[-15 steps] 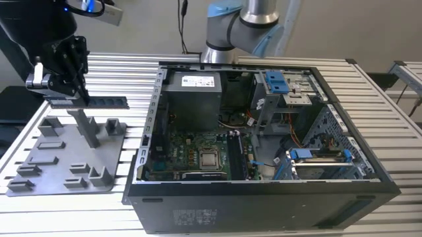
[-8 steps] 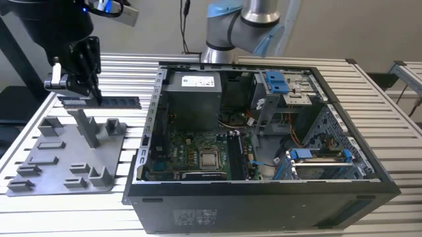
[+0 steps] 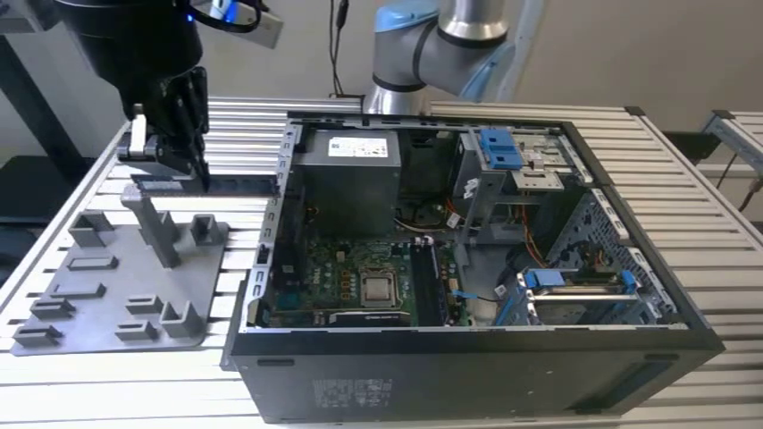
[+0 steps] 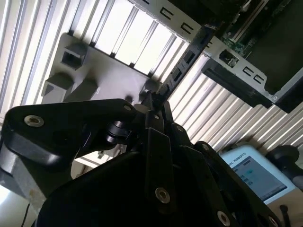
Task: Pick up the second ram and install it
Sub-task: 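Pick up the second ram and move it above second insertion slot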
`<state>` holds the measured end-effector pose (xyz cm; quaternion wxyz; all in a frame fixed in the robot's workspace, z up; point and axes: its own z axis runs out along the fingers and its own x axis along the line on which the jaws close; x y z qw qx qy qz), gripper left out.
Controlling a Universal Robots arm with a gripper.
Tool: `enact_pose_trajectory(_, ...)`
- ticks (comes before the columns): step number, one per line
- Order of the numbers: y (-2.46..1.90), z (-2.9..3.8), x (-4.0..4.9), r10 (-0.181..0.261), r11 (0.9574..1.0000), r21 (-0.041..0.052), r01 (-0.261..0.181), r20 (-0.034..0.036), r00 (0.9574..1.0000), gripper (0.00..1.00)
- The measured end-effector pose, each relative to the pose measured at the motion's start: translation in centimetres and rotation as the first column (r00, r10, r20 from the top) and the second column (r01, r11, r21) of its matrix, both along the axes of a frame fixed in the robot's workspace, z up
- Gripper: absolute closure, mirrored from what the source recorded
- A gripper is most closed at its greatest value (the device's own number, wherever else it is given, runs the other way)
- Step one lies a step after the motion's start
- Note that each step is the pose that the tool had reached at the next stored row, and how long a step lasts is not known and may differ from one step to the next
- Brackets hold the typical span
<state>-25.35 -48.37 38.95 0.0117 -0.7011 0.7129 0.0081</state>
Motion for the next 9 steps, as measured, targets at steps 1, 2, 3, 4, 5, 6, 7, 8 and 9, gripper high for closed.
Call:
enact_pose_trajectory(1,0.00,0.00,0.29,0.000,1.0000,0.0000,0.000,0.0000,1.0000,0.86)
enact_pose_trajectory(2,0.00,0.00,0.60,0.000,1.0000,0.0000,0.000,0.0000,1.0000,0.86)
enact_pose_trajectory(3,0.00,0.00,0.89,0.000,1.0000,0.0000,0.000,0.0000,1.0000,0.86)
enact_pose_trajectory(4,0.00,0.00,1.22,0.000,1.0000,0.0001,0.000,0.0000,1.0000,0.86)
enact_pose_trajectory(5,0.00,0.00,1.53,0.000,1.0000,0.0000,0.000,0.0000,1.0000,0.86)
enact_pose_trajectory(6,0.00,0.00,1.83,0.000,1.0000,0.0000,0.000,0.0000,1.0000,0.86)
enact_pose_trajectory(7,0.00,0.00,2.15,0.000,1.0000,0.0000,0.000,-0.0001,1.0000,0.86)
enact_pose_trajectory(8,0.00,0.00,2.47,0.000,1.0000,-0.0001,0.000,0.0000,1.0000,0.86)
enact_pose_trajectory(9,0.00,0.00,2.78,0.000,1.0000,0.0000,0.000,0.0000,1.0000,0.86)
